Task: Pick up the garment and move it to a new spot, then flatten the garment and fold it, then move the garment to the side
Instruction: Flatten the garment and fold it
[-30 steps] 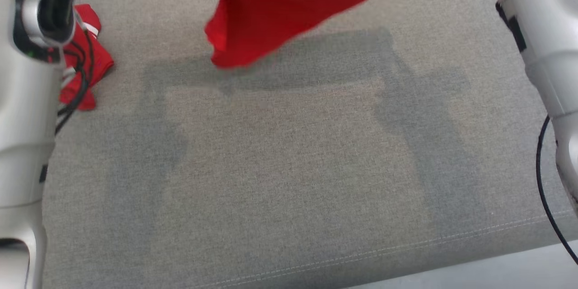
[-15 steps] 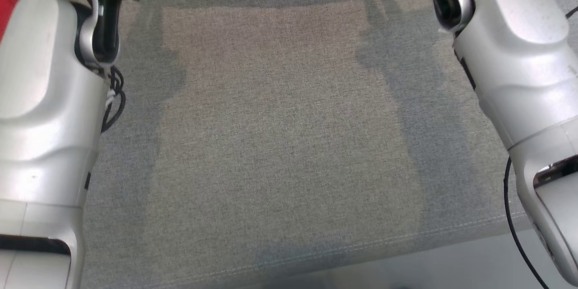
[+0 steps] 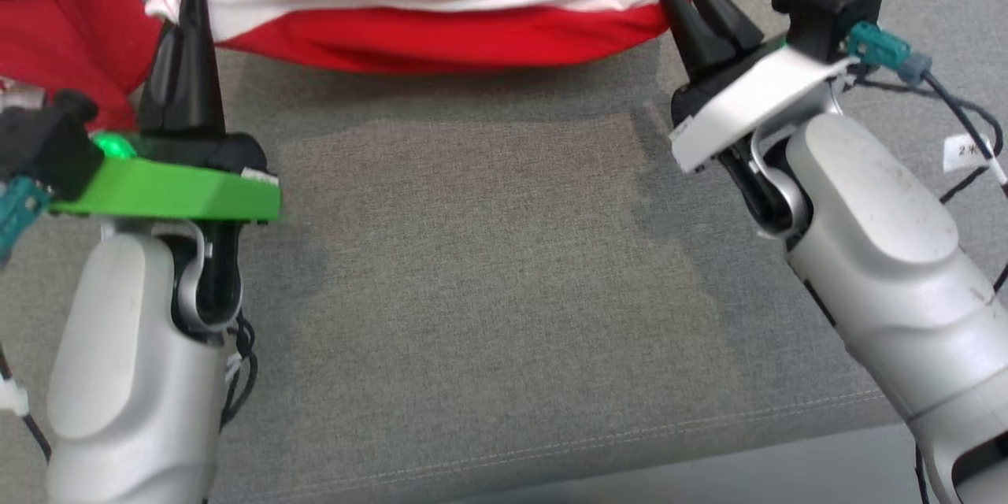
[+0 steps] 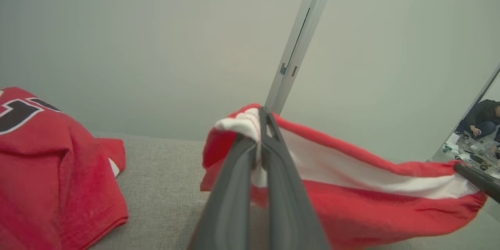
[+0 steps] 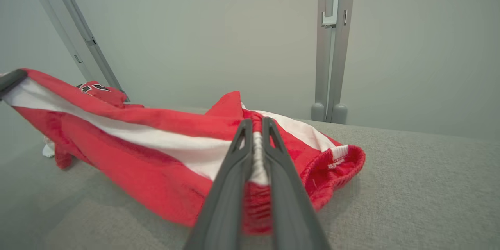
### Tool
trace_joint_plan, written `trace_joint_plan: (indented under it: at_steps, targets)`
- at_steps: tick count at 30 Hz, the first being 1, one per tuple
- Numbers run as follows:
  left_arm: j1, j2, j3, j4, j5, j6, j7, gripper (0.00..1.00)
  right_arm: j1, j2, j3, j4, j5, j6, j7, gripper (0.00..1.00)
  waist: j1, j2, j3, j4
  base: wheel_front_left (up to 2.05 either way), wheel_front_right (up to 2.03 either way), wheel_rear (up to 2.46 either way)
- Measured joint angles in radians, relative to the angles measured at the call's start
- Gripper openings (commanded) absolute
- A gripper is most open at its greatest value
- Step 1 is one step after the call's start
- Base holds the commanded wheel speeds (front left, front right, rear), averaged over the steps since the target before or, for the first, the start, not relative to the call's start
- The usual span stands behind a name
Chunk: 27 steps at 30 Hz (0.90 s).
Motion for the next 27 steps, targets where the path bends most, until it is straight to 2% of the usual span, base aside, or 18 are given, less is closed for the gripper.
trace_joint_plan:
  at_steps: [9, 13, 20, 27]
  targets:
    - [0.342, -0.084, 0.100, -0.259, 0.096, -0.005, 0.000, 0.00, 0.311, -0.064, -0.009, -0.259, -0.018, 0.000, 0.000, 0.00, -0.0001, 0.0000, -0.093, 0.011, 0.00, 0.00, 0.00]
    - [0.495, -0.108, 0.098, -0.371, 0.141, -0.006, 0.000, 0.00, 0.445, -0.086, -0.024, -0.341, -0.027, 0.000, 0.000, 0.00, -0.0001, 0.0000, -0.139, 0.017, 0.00, 0.00, 0.00]
    - [0.731, -0.134, 0.077, -0.503, 0.196, -0.006, -0.001, 0.00, 0.682, -0.104, -0.042, -0.423, -0.016, 0.000, 0.000, 0.00, -0.0001, 0.0000, -0.211, 0.032, 0.00, 0.00, 0.00]
    - [0.846, -0.137, 0.067, -0.583, 0.208, -0.006, -0.001, 0.00, 0.805, -0.139, -0.031, -0.478, -0.009, 0.000, 0.010, 0.00, -0.0001, 0.0000, -0.250, 0.046, 0.00, 0.00, 0.00]
